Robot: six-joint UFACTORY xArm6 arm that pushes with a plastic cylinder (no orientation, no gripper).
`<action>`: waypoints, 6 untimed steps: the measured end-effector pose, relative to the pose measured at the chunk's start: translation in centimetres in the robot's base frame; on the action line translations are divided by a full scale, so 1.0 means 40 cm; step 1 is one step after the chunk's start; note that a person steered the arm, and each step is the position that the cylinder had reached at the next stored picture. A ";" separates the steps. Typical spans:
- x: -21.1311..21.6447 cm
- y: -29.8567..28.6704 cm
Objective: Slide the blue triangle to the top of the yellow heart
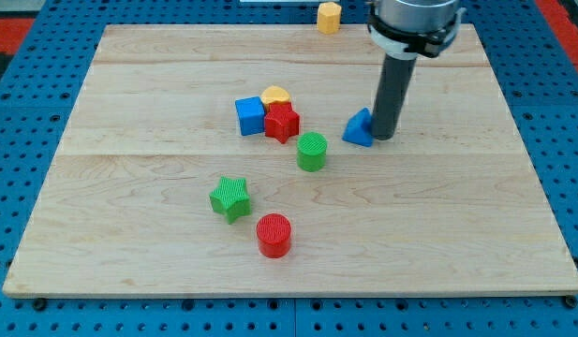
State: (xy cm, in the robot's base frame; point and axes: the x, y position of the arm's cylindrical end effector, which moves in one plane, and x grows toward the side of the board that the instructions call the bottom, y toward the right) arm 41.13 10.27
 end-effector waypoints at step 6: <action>0.047 -0.132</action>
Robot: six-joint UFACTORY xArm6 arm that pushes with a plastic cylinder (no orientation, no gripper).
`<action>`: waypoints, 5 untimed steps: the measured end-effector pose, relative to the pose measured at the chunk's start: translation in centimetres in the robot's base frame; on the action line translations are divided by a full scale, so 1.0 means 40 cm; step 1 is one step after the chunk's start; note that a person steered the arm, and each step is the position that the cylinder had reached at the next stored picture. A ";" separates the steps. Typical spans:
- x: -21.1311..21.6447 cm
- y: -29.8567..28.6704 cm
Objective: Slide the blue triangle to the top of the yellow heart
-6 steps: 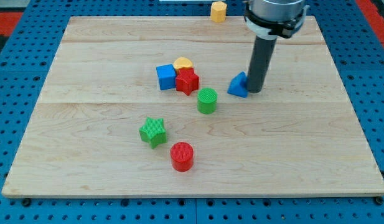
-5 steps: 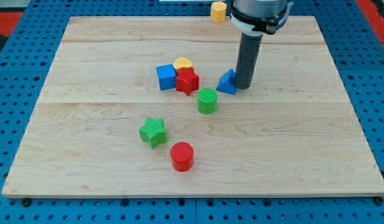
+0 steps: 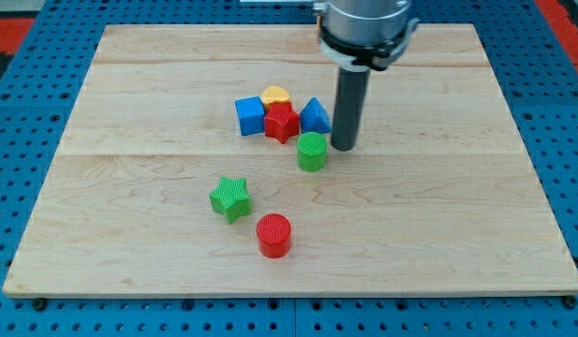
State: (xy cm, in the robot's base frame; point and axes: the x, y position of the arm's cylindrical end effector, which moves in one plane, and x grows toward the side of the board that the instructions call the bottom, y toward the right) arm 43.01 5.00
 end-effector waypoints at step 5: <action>-0.359 -0.005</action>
